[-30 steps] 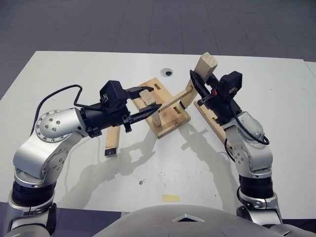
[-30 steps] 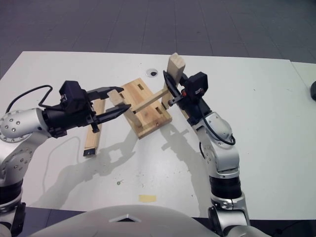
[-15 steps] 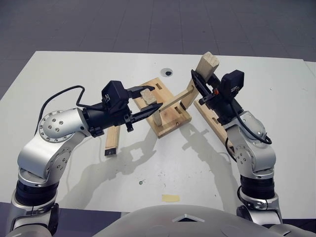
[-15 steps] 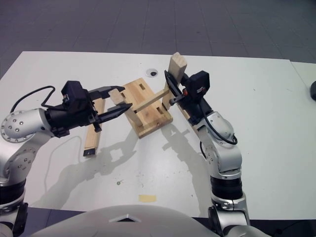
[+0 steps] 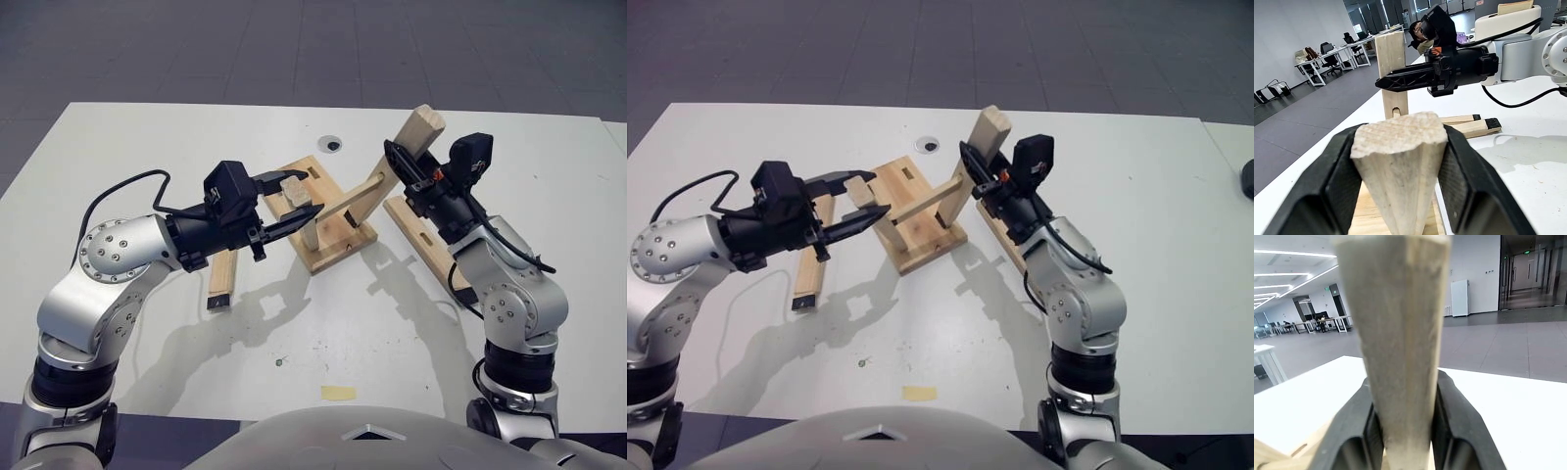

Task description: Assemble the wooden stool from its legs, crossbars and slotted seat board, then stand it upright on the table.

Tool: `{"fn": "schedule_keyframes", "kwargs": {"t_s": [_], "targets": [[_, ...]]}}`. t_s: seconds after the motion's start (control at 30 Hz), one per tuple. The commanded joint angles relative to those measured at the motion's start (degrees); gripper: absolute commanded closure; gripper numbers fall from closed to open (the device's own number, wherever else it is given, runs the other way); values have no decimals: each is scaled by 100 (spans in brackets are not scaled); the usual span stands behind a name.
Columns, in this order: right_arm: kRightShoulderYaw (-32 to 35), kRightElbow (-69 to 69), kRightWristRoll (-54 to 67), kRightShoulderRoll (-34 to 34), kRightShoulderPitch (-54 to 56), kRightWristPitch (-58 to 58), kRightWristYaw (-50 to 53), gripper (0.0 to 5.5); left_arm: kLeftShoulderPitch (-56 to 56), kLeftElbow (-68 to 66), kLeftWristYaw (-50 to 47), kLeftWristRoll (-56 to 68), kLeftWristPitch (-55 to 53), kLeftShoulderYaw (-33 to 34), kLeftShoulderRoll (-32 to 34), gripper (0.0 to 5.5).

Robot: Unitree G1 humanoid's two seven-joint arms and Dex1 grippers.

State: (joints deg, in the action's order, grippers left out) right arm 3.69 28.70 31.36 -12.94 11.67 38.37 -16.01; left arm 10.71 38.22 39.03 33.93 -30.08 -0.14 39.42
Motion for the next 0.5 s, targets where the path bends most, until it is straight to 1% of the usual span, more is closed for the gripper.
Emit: {"fn": "schedule_keyframes", "kwargs": {"t_s": [0.03, 0.23, 0.3, 0.37, 0.43, 0.47, 0.5], "targets": [[-735, -120, -232, -430, -221, 535, -244, 450, -24, -112, -80, -207, -158, -138, 34, 344], [-981, -374, -459, -725, -290, 667, -163, 447, -53, -108, -80, -308, -138, -226, 27, 344], [-1173, -449, -564, -906, -359, 710, -230, 446, -46, -85, -84, -305, -148, -252, 5, 344], [-1290, -427, -633, -1243, -575, 758, -381, 444, -11, -81, -72, -296, -147, -268, -14, 344], [-1459, -486, -886, -1688, -775, 552, -562, 441, -16, -81, -56, -283, -132, -247, -6, 344], [-1601, -565, -1062, -1882, -807, 391, -629, 436, -23, -89, -58, -304, -115, -253, -7, 345], [-1897, -664, -1414, -2178, -799, 98, -725, 434, -13, -106, -55, -333, -90, -277, -14, 345]]}}
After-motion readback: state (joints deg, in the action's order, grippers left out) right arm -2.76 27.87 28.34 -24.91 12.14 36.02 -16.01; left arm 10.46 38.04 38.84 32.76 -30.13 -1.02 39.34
